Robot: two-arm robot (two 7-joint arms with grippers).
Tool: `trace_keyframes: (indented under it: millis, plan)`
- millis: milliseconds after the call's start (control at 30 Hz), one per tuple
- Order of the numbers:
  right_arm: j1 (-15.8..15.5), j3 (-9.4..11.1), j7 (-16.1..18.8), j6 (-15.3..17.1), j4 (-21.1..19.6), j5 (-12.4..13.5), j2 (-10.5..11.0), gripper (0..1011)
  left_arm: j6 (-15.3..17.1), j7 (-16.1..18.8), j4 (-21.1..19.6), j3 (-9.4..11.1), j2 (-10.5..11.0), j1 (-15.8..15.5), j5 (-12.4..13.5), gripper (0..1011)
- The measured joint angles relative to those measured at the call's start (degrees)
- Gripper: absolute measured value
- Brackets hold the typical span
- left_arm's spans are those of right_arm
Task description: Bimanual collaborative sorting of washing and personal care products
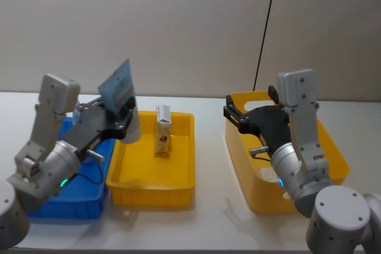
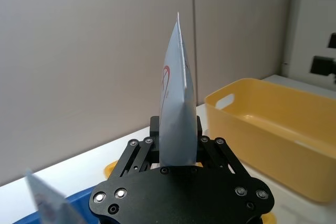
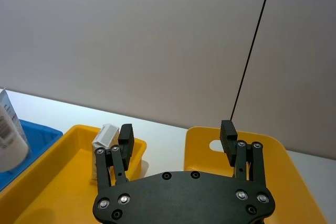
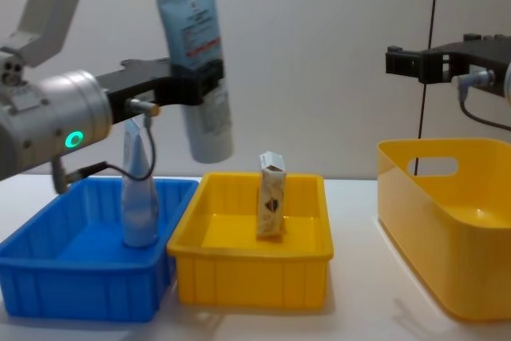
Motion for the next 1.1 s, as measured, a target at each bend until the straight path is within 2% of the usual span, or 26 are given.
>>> trace_keyframes:
  millis: [300,567,800,1100]
  plan:
    - [-0.1,0.0,0.2,0.0,-0.1,0.0,0.0,1004,1.6,-1.9,0.7,2.5,-1.9,-2.2,-0.7,280]
    - [-0.6,-0.1,2.0,0.3,-0.7,0.4,0.5,1004,2.4,-2.8,1.1,3.7,-2.9,-3.4,-1.1,280]
    - [-1.2,-0.6,5.2,0.8,-1.6,1.3,1.7,1004,2.8,-3.2,1.4,4.3,-3.3,-3.9,-1.3,280]
    - [-1.7,-2.0,10.9,1.8,-2.8,2.8,4.5,1004,3.1,-3.6,1.5,4.7,-3.7,-4.3,-1.4,280]
